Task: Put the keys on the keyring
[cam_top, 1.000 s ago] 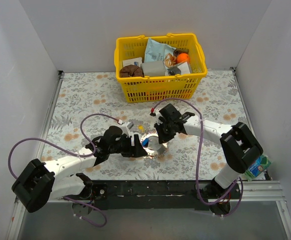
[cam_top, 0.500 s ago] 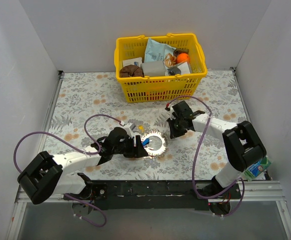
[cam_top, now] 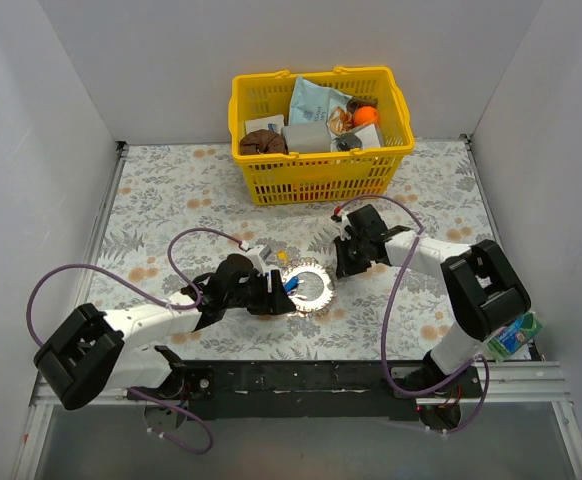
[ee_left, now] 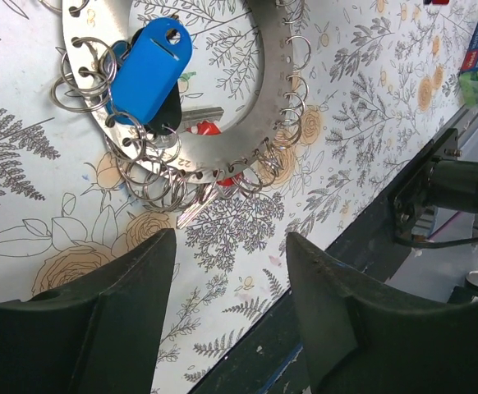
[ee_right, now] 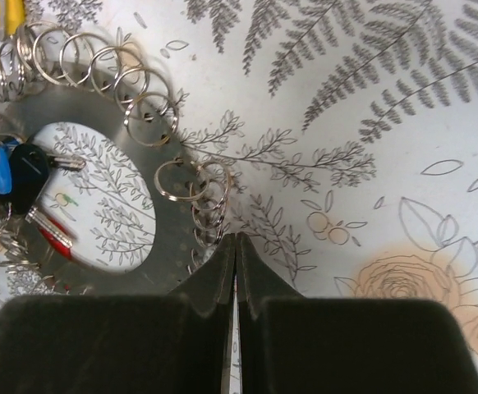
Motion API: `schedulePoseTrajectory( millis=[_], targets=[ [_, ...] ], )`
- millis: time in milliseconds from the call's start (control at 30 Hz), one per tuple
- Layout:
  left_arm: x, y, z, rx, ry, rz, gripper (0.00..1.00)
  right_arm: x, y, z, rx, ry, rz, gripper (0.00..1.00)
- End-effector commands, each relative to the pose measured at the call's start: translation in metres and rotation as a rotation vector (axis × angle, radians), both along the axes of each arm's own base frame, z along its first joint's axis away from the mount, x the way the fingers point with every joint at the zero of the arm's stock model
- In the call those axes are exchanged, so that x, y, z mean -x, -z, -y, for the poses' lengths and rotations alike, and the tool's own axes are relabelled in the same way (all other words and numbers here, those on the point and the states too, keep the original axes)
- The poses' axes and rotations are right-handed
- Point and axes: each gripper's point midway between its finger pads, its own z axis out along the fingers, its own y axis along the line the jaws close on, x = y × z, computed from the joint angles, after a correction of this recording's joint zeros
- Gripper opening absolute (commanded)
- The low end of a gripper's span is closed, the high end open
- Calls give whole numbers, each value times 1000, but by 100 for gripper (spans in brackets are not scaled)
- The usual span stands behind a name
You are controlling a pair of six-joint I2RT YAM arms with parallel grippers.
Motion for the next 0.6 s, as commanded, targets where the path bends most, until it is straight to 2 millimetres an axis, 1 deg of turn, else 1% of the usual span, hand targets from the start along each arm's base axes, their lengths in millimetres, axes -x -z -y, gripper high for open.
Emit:
schedulePoseTrajectory(
  millis=[0, 167, 333, 467, 567],
  targets=[
    [-5, -18, 6, 36, 16, 66, 55, 40, 17, 3, -1, -30, -108, 4],
    [-5, -25, 6, 53, 28, 94, 55, 62, 21, -9, -13, -62, -135, 4],
    [-4, -27, 4, 51, 32, 108, 54, 78, 23, -14, -10, -78, -163, 4],
    [-5, -25, 0, 29, 28, 119, 52, 77, 16, -15, -21, -74, -143, 4],
    [-7, -23, -5, -10, 22, 130, 51, 68, 8, -11, 5, -59, -97, 4]
  ],
)
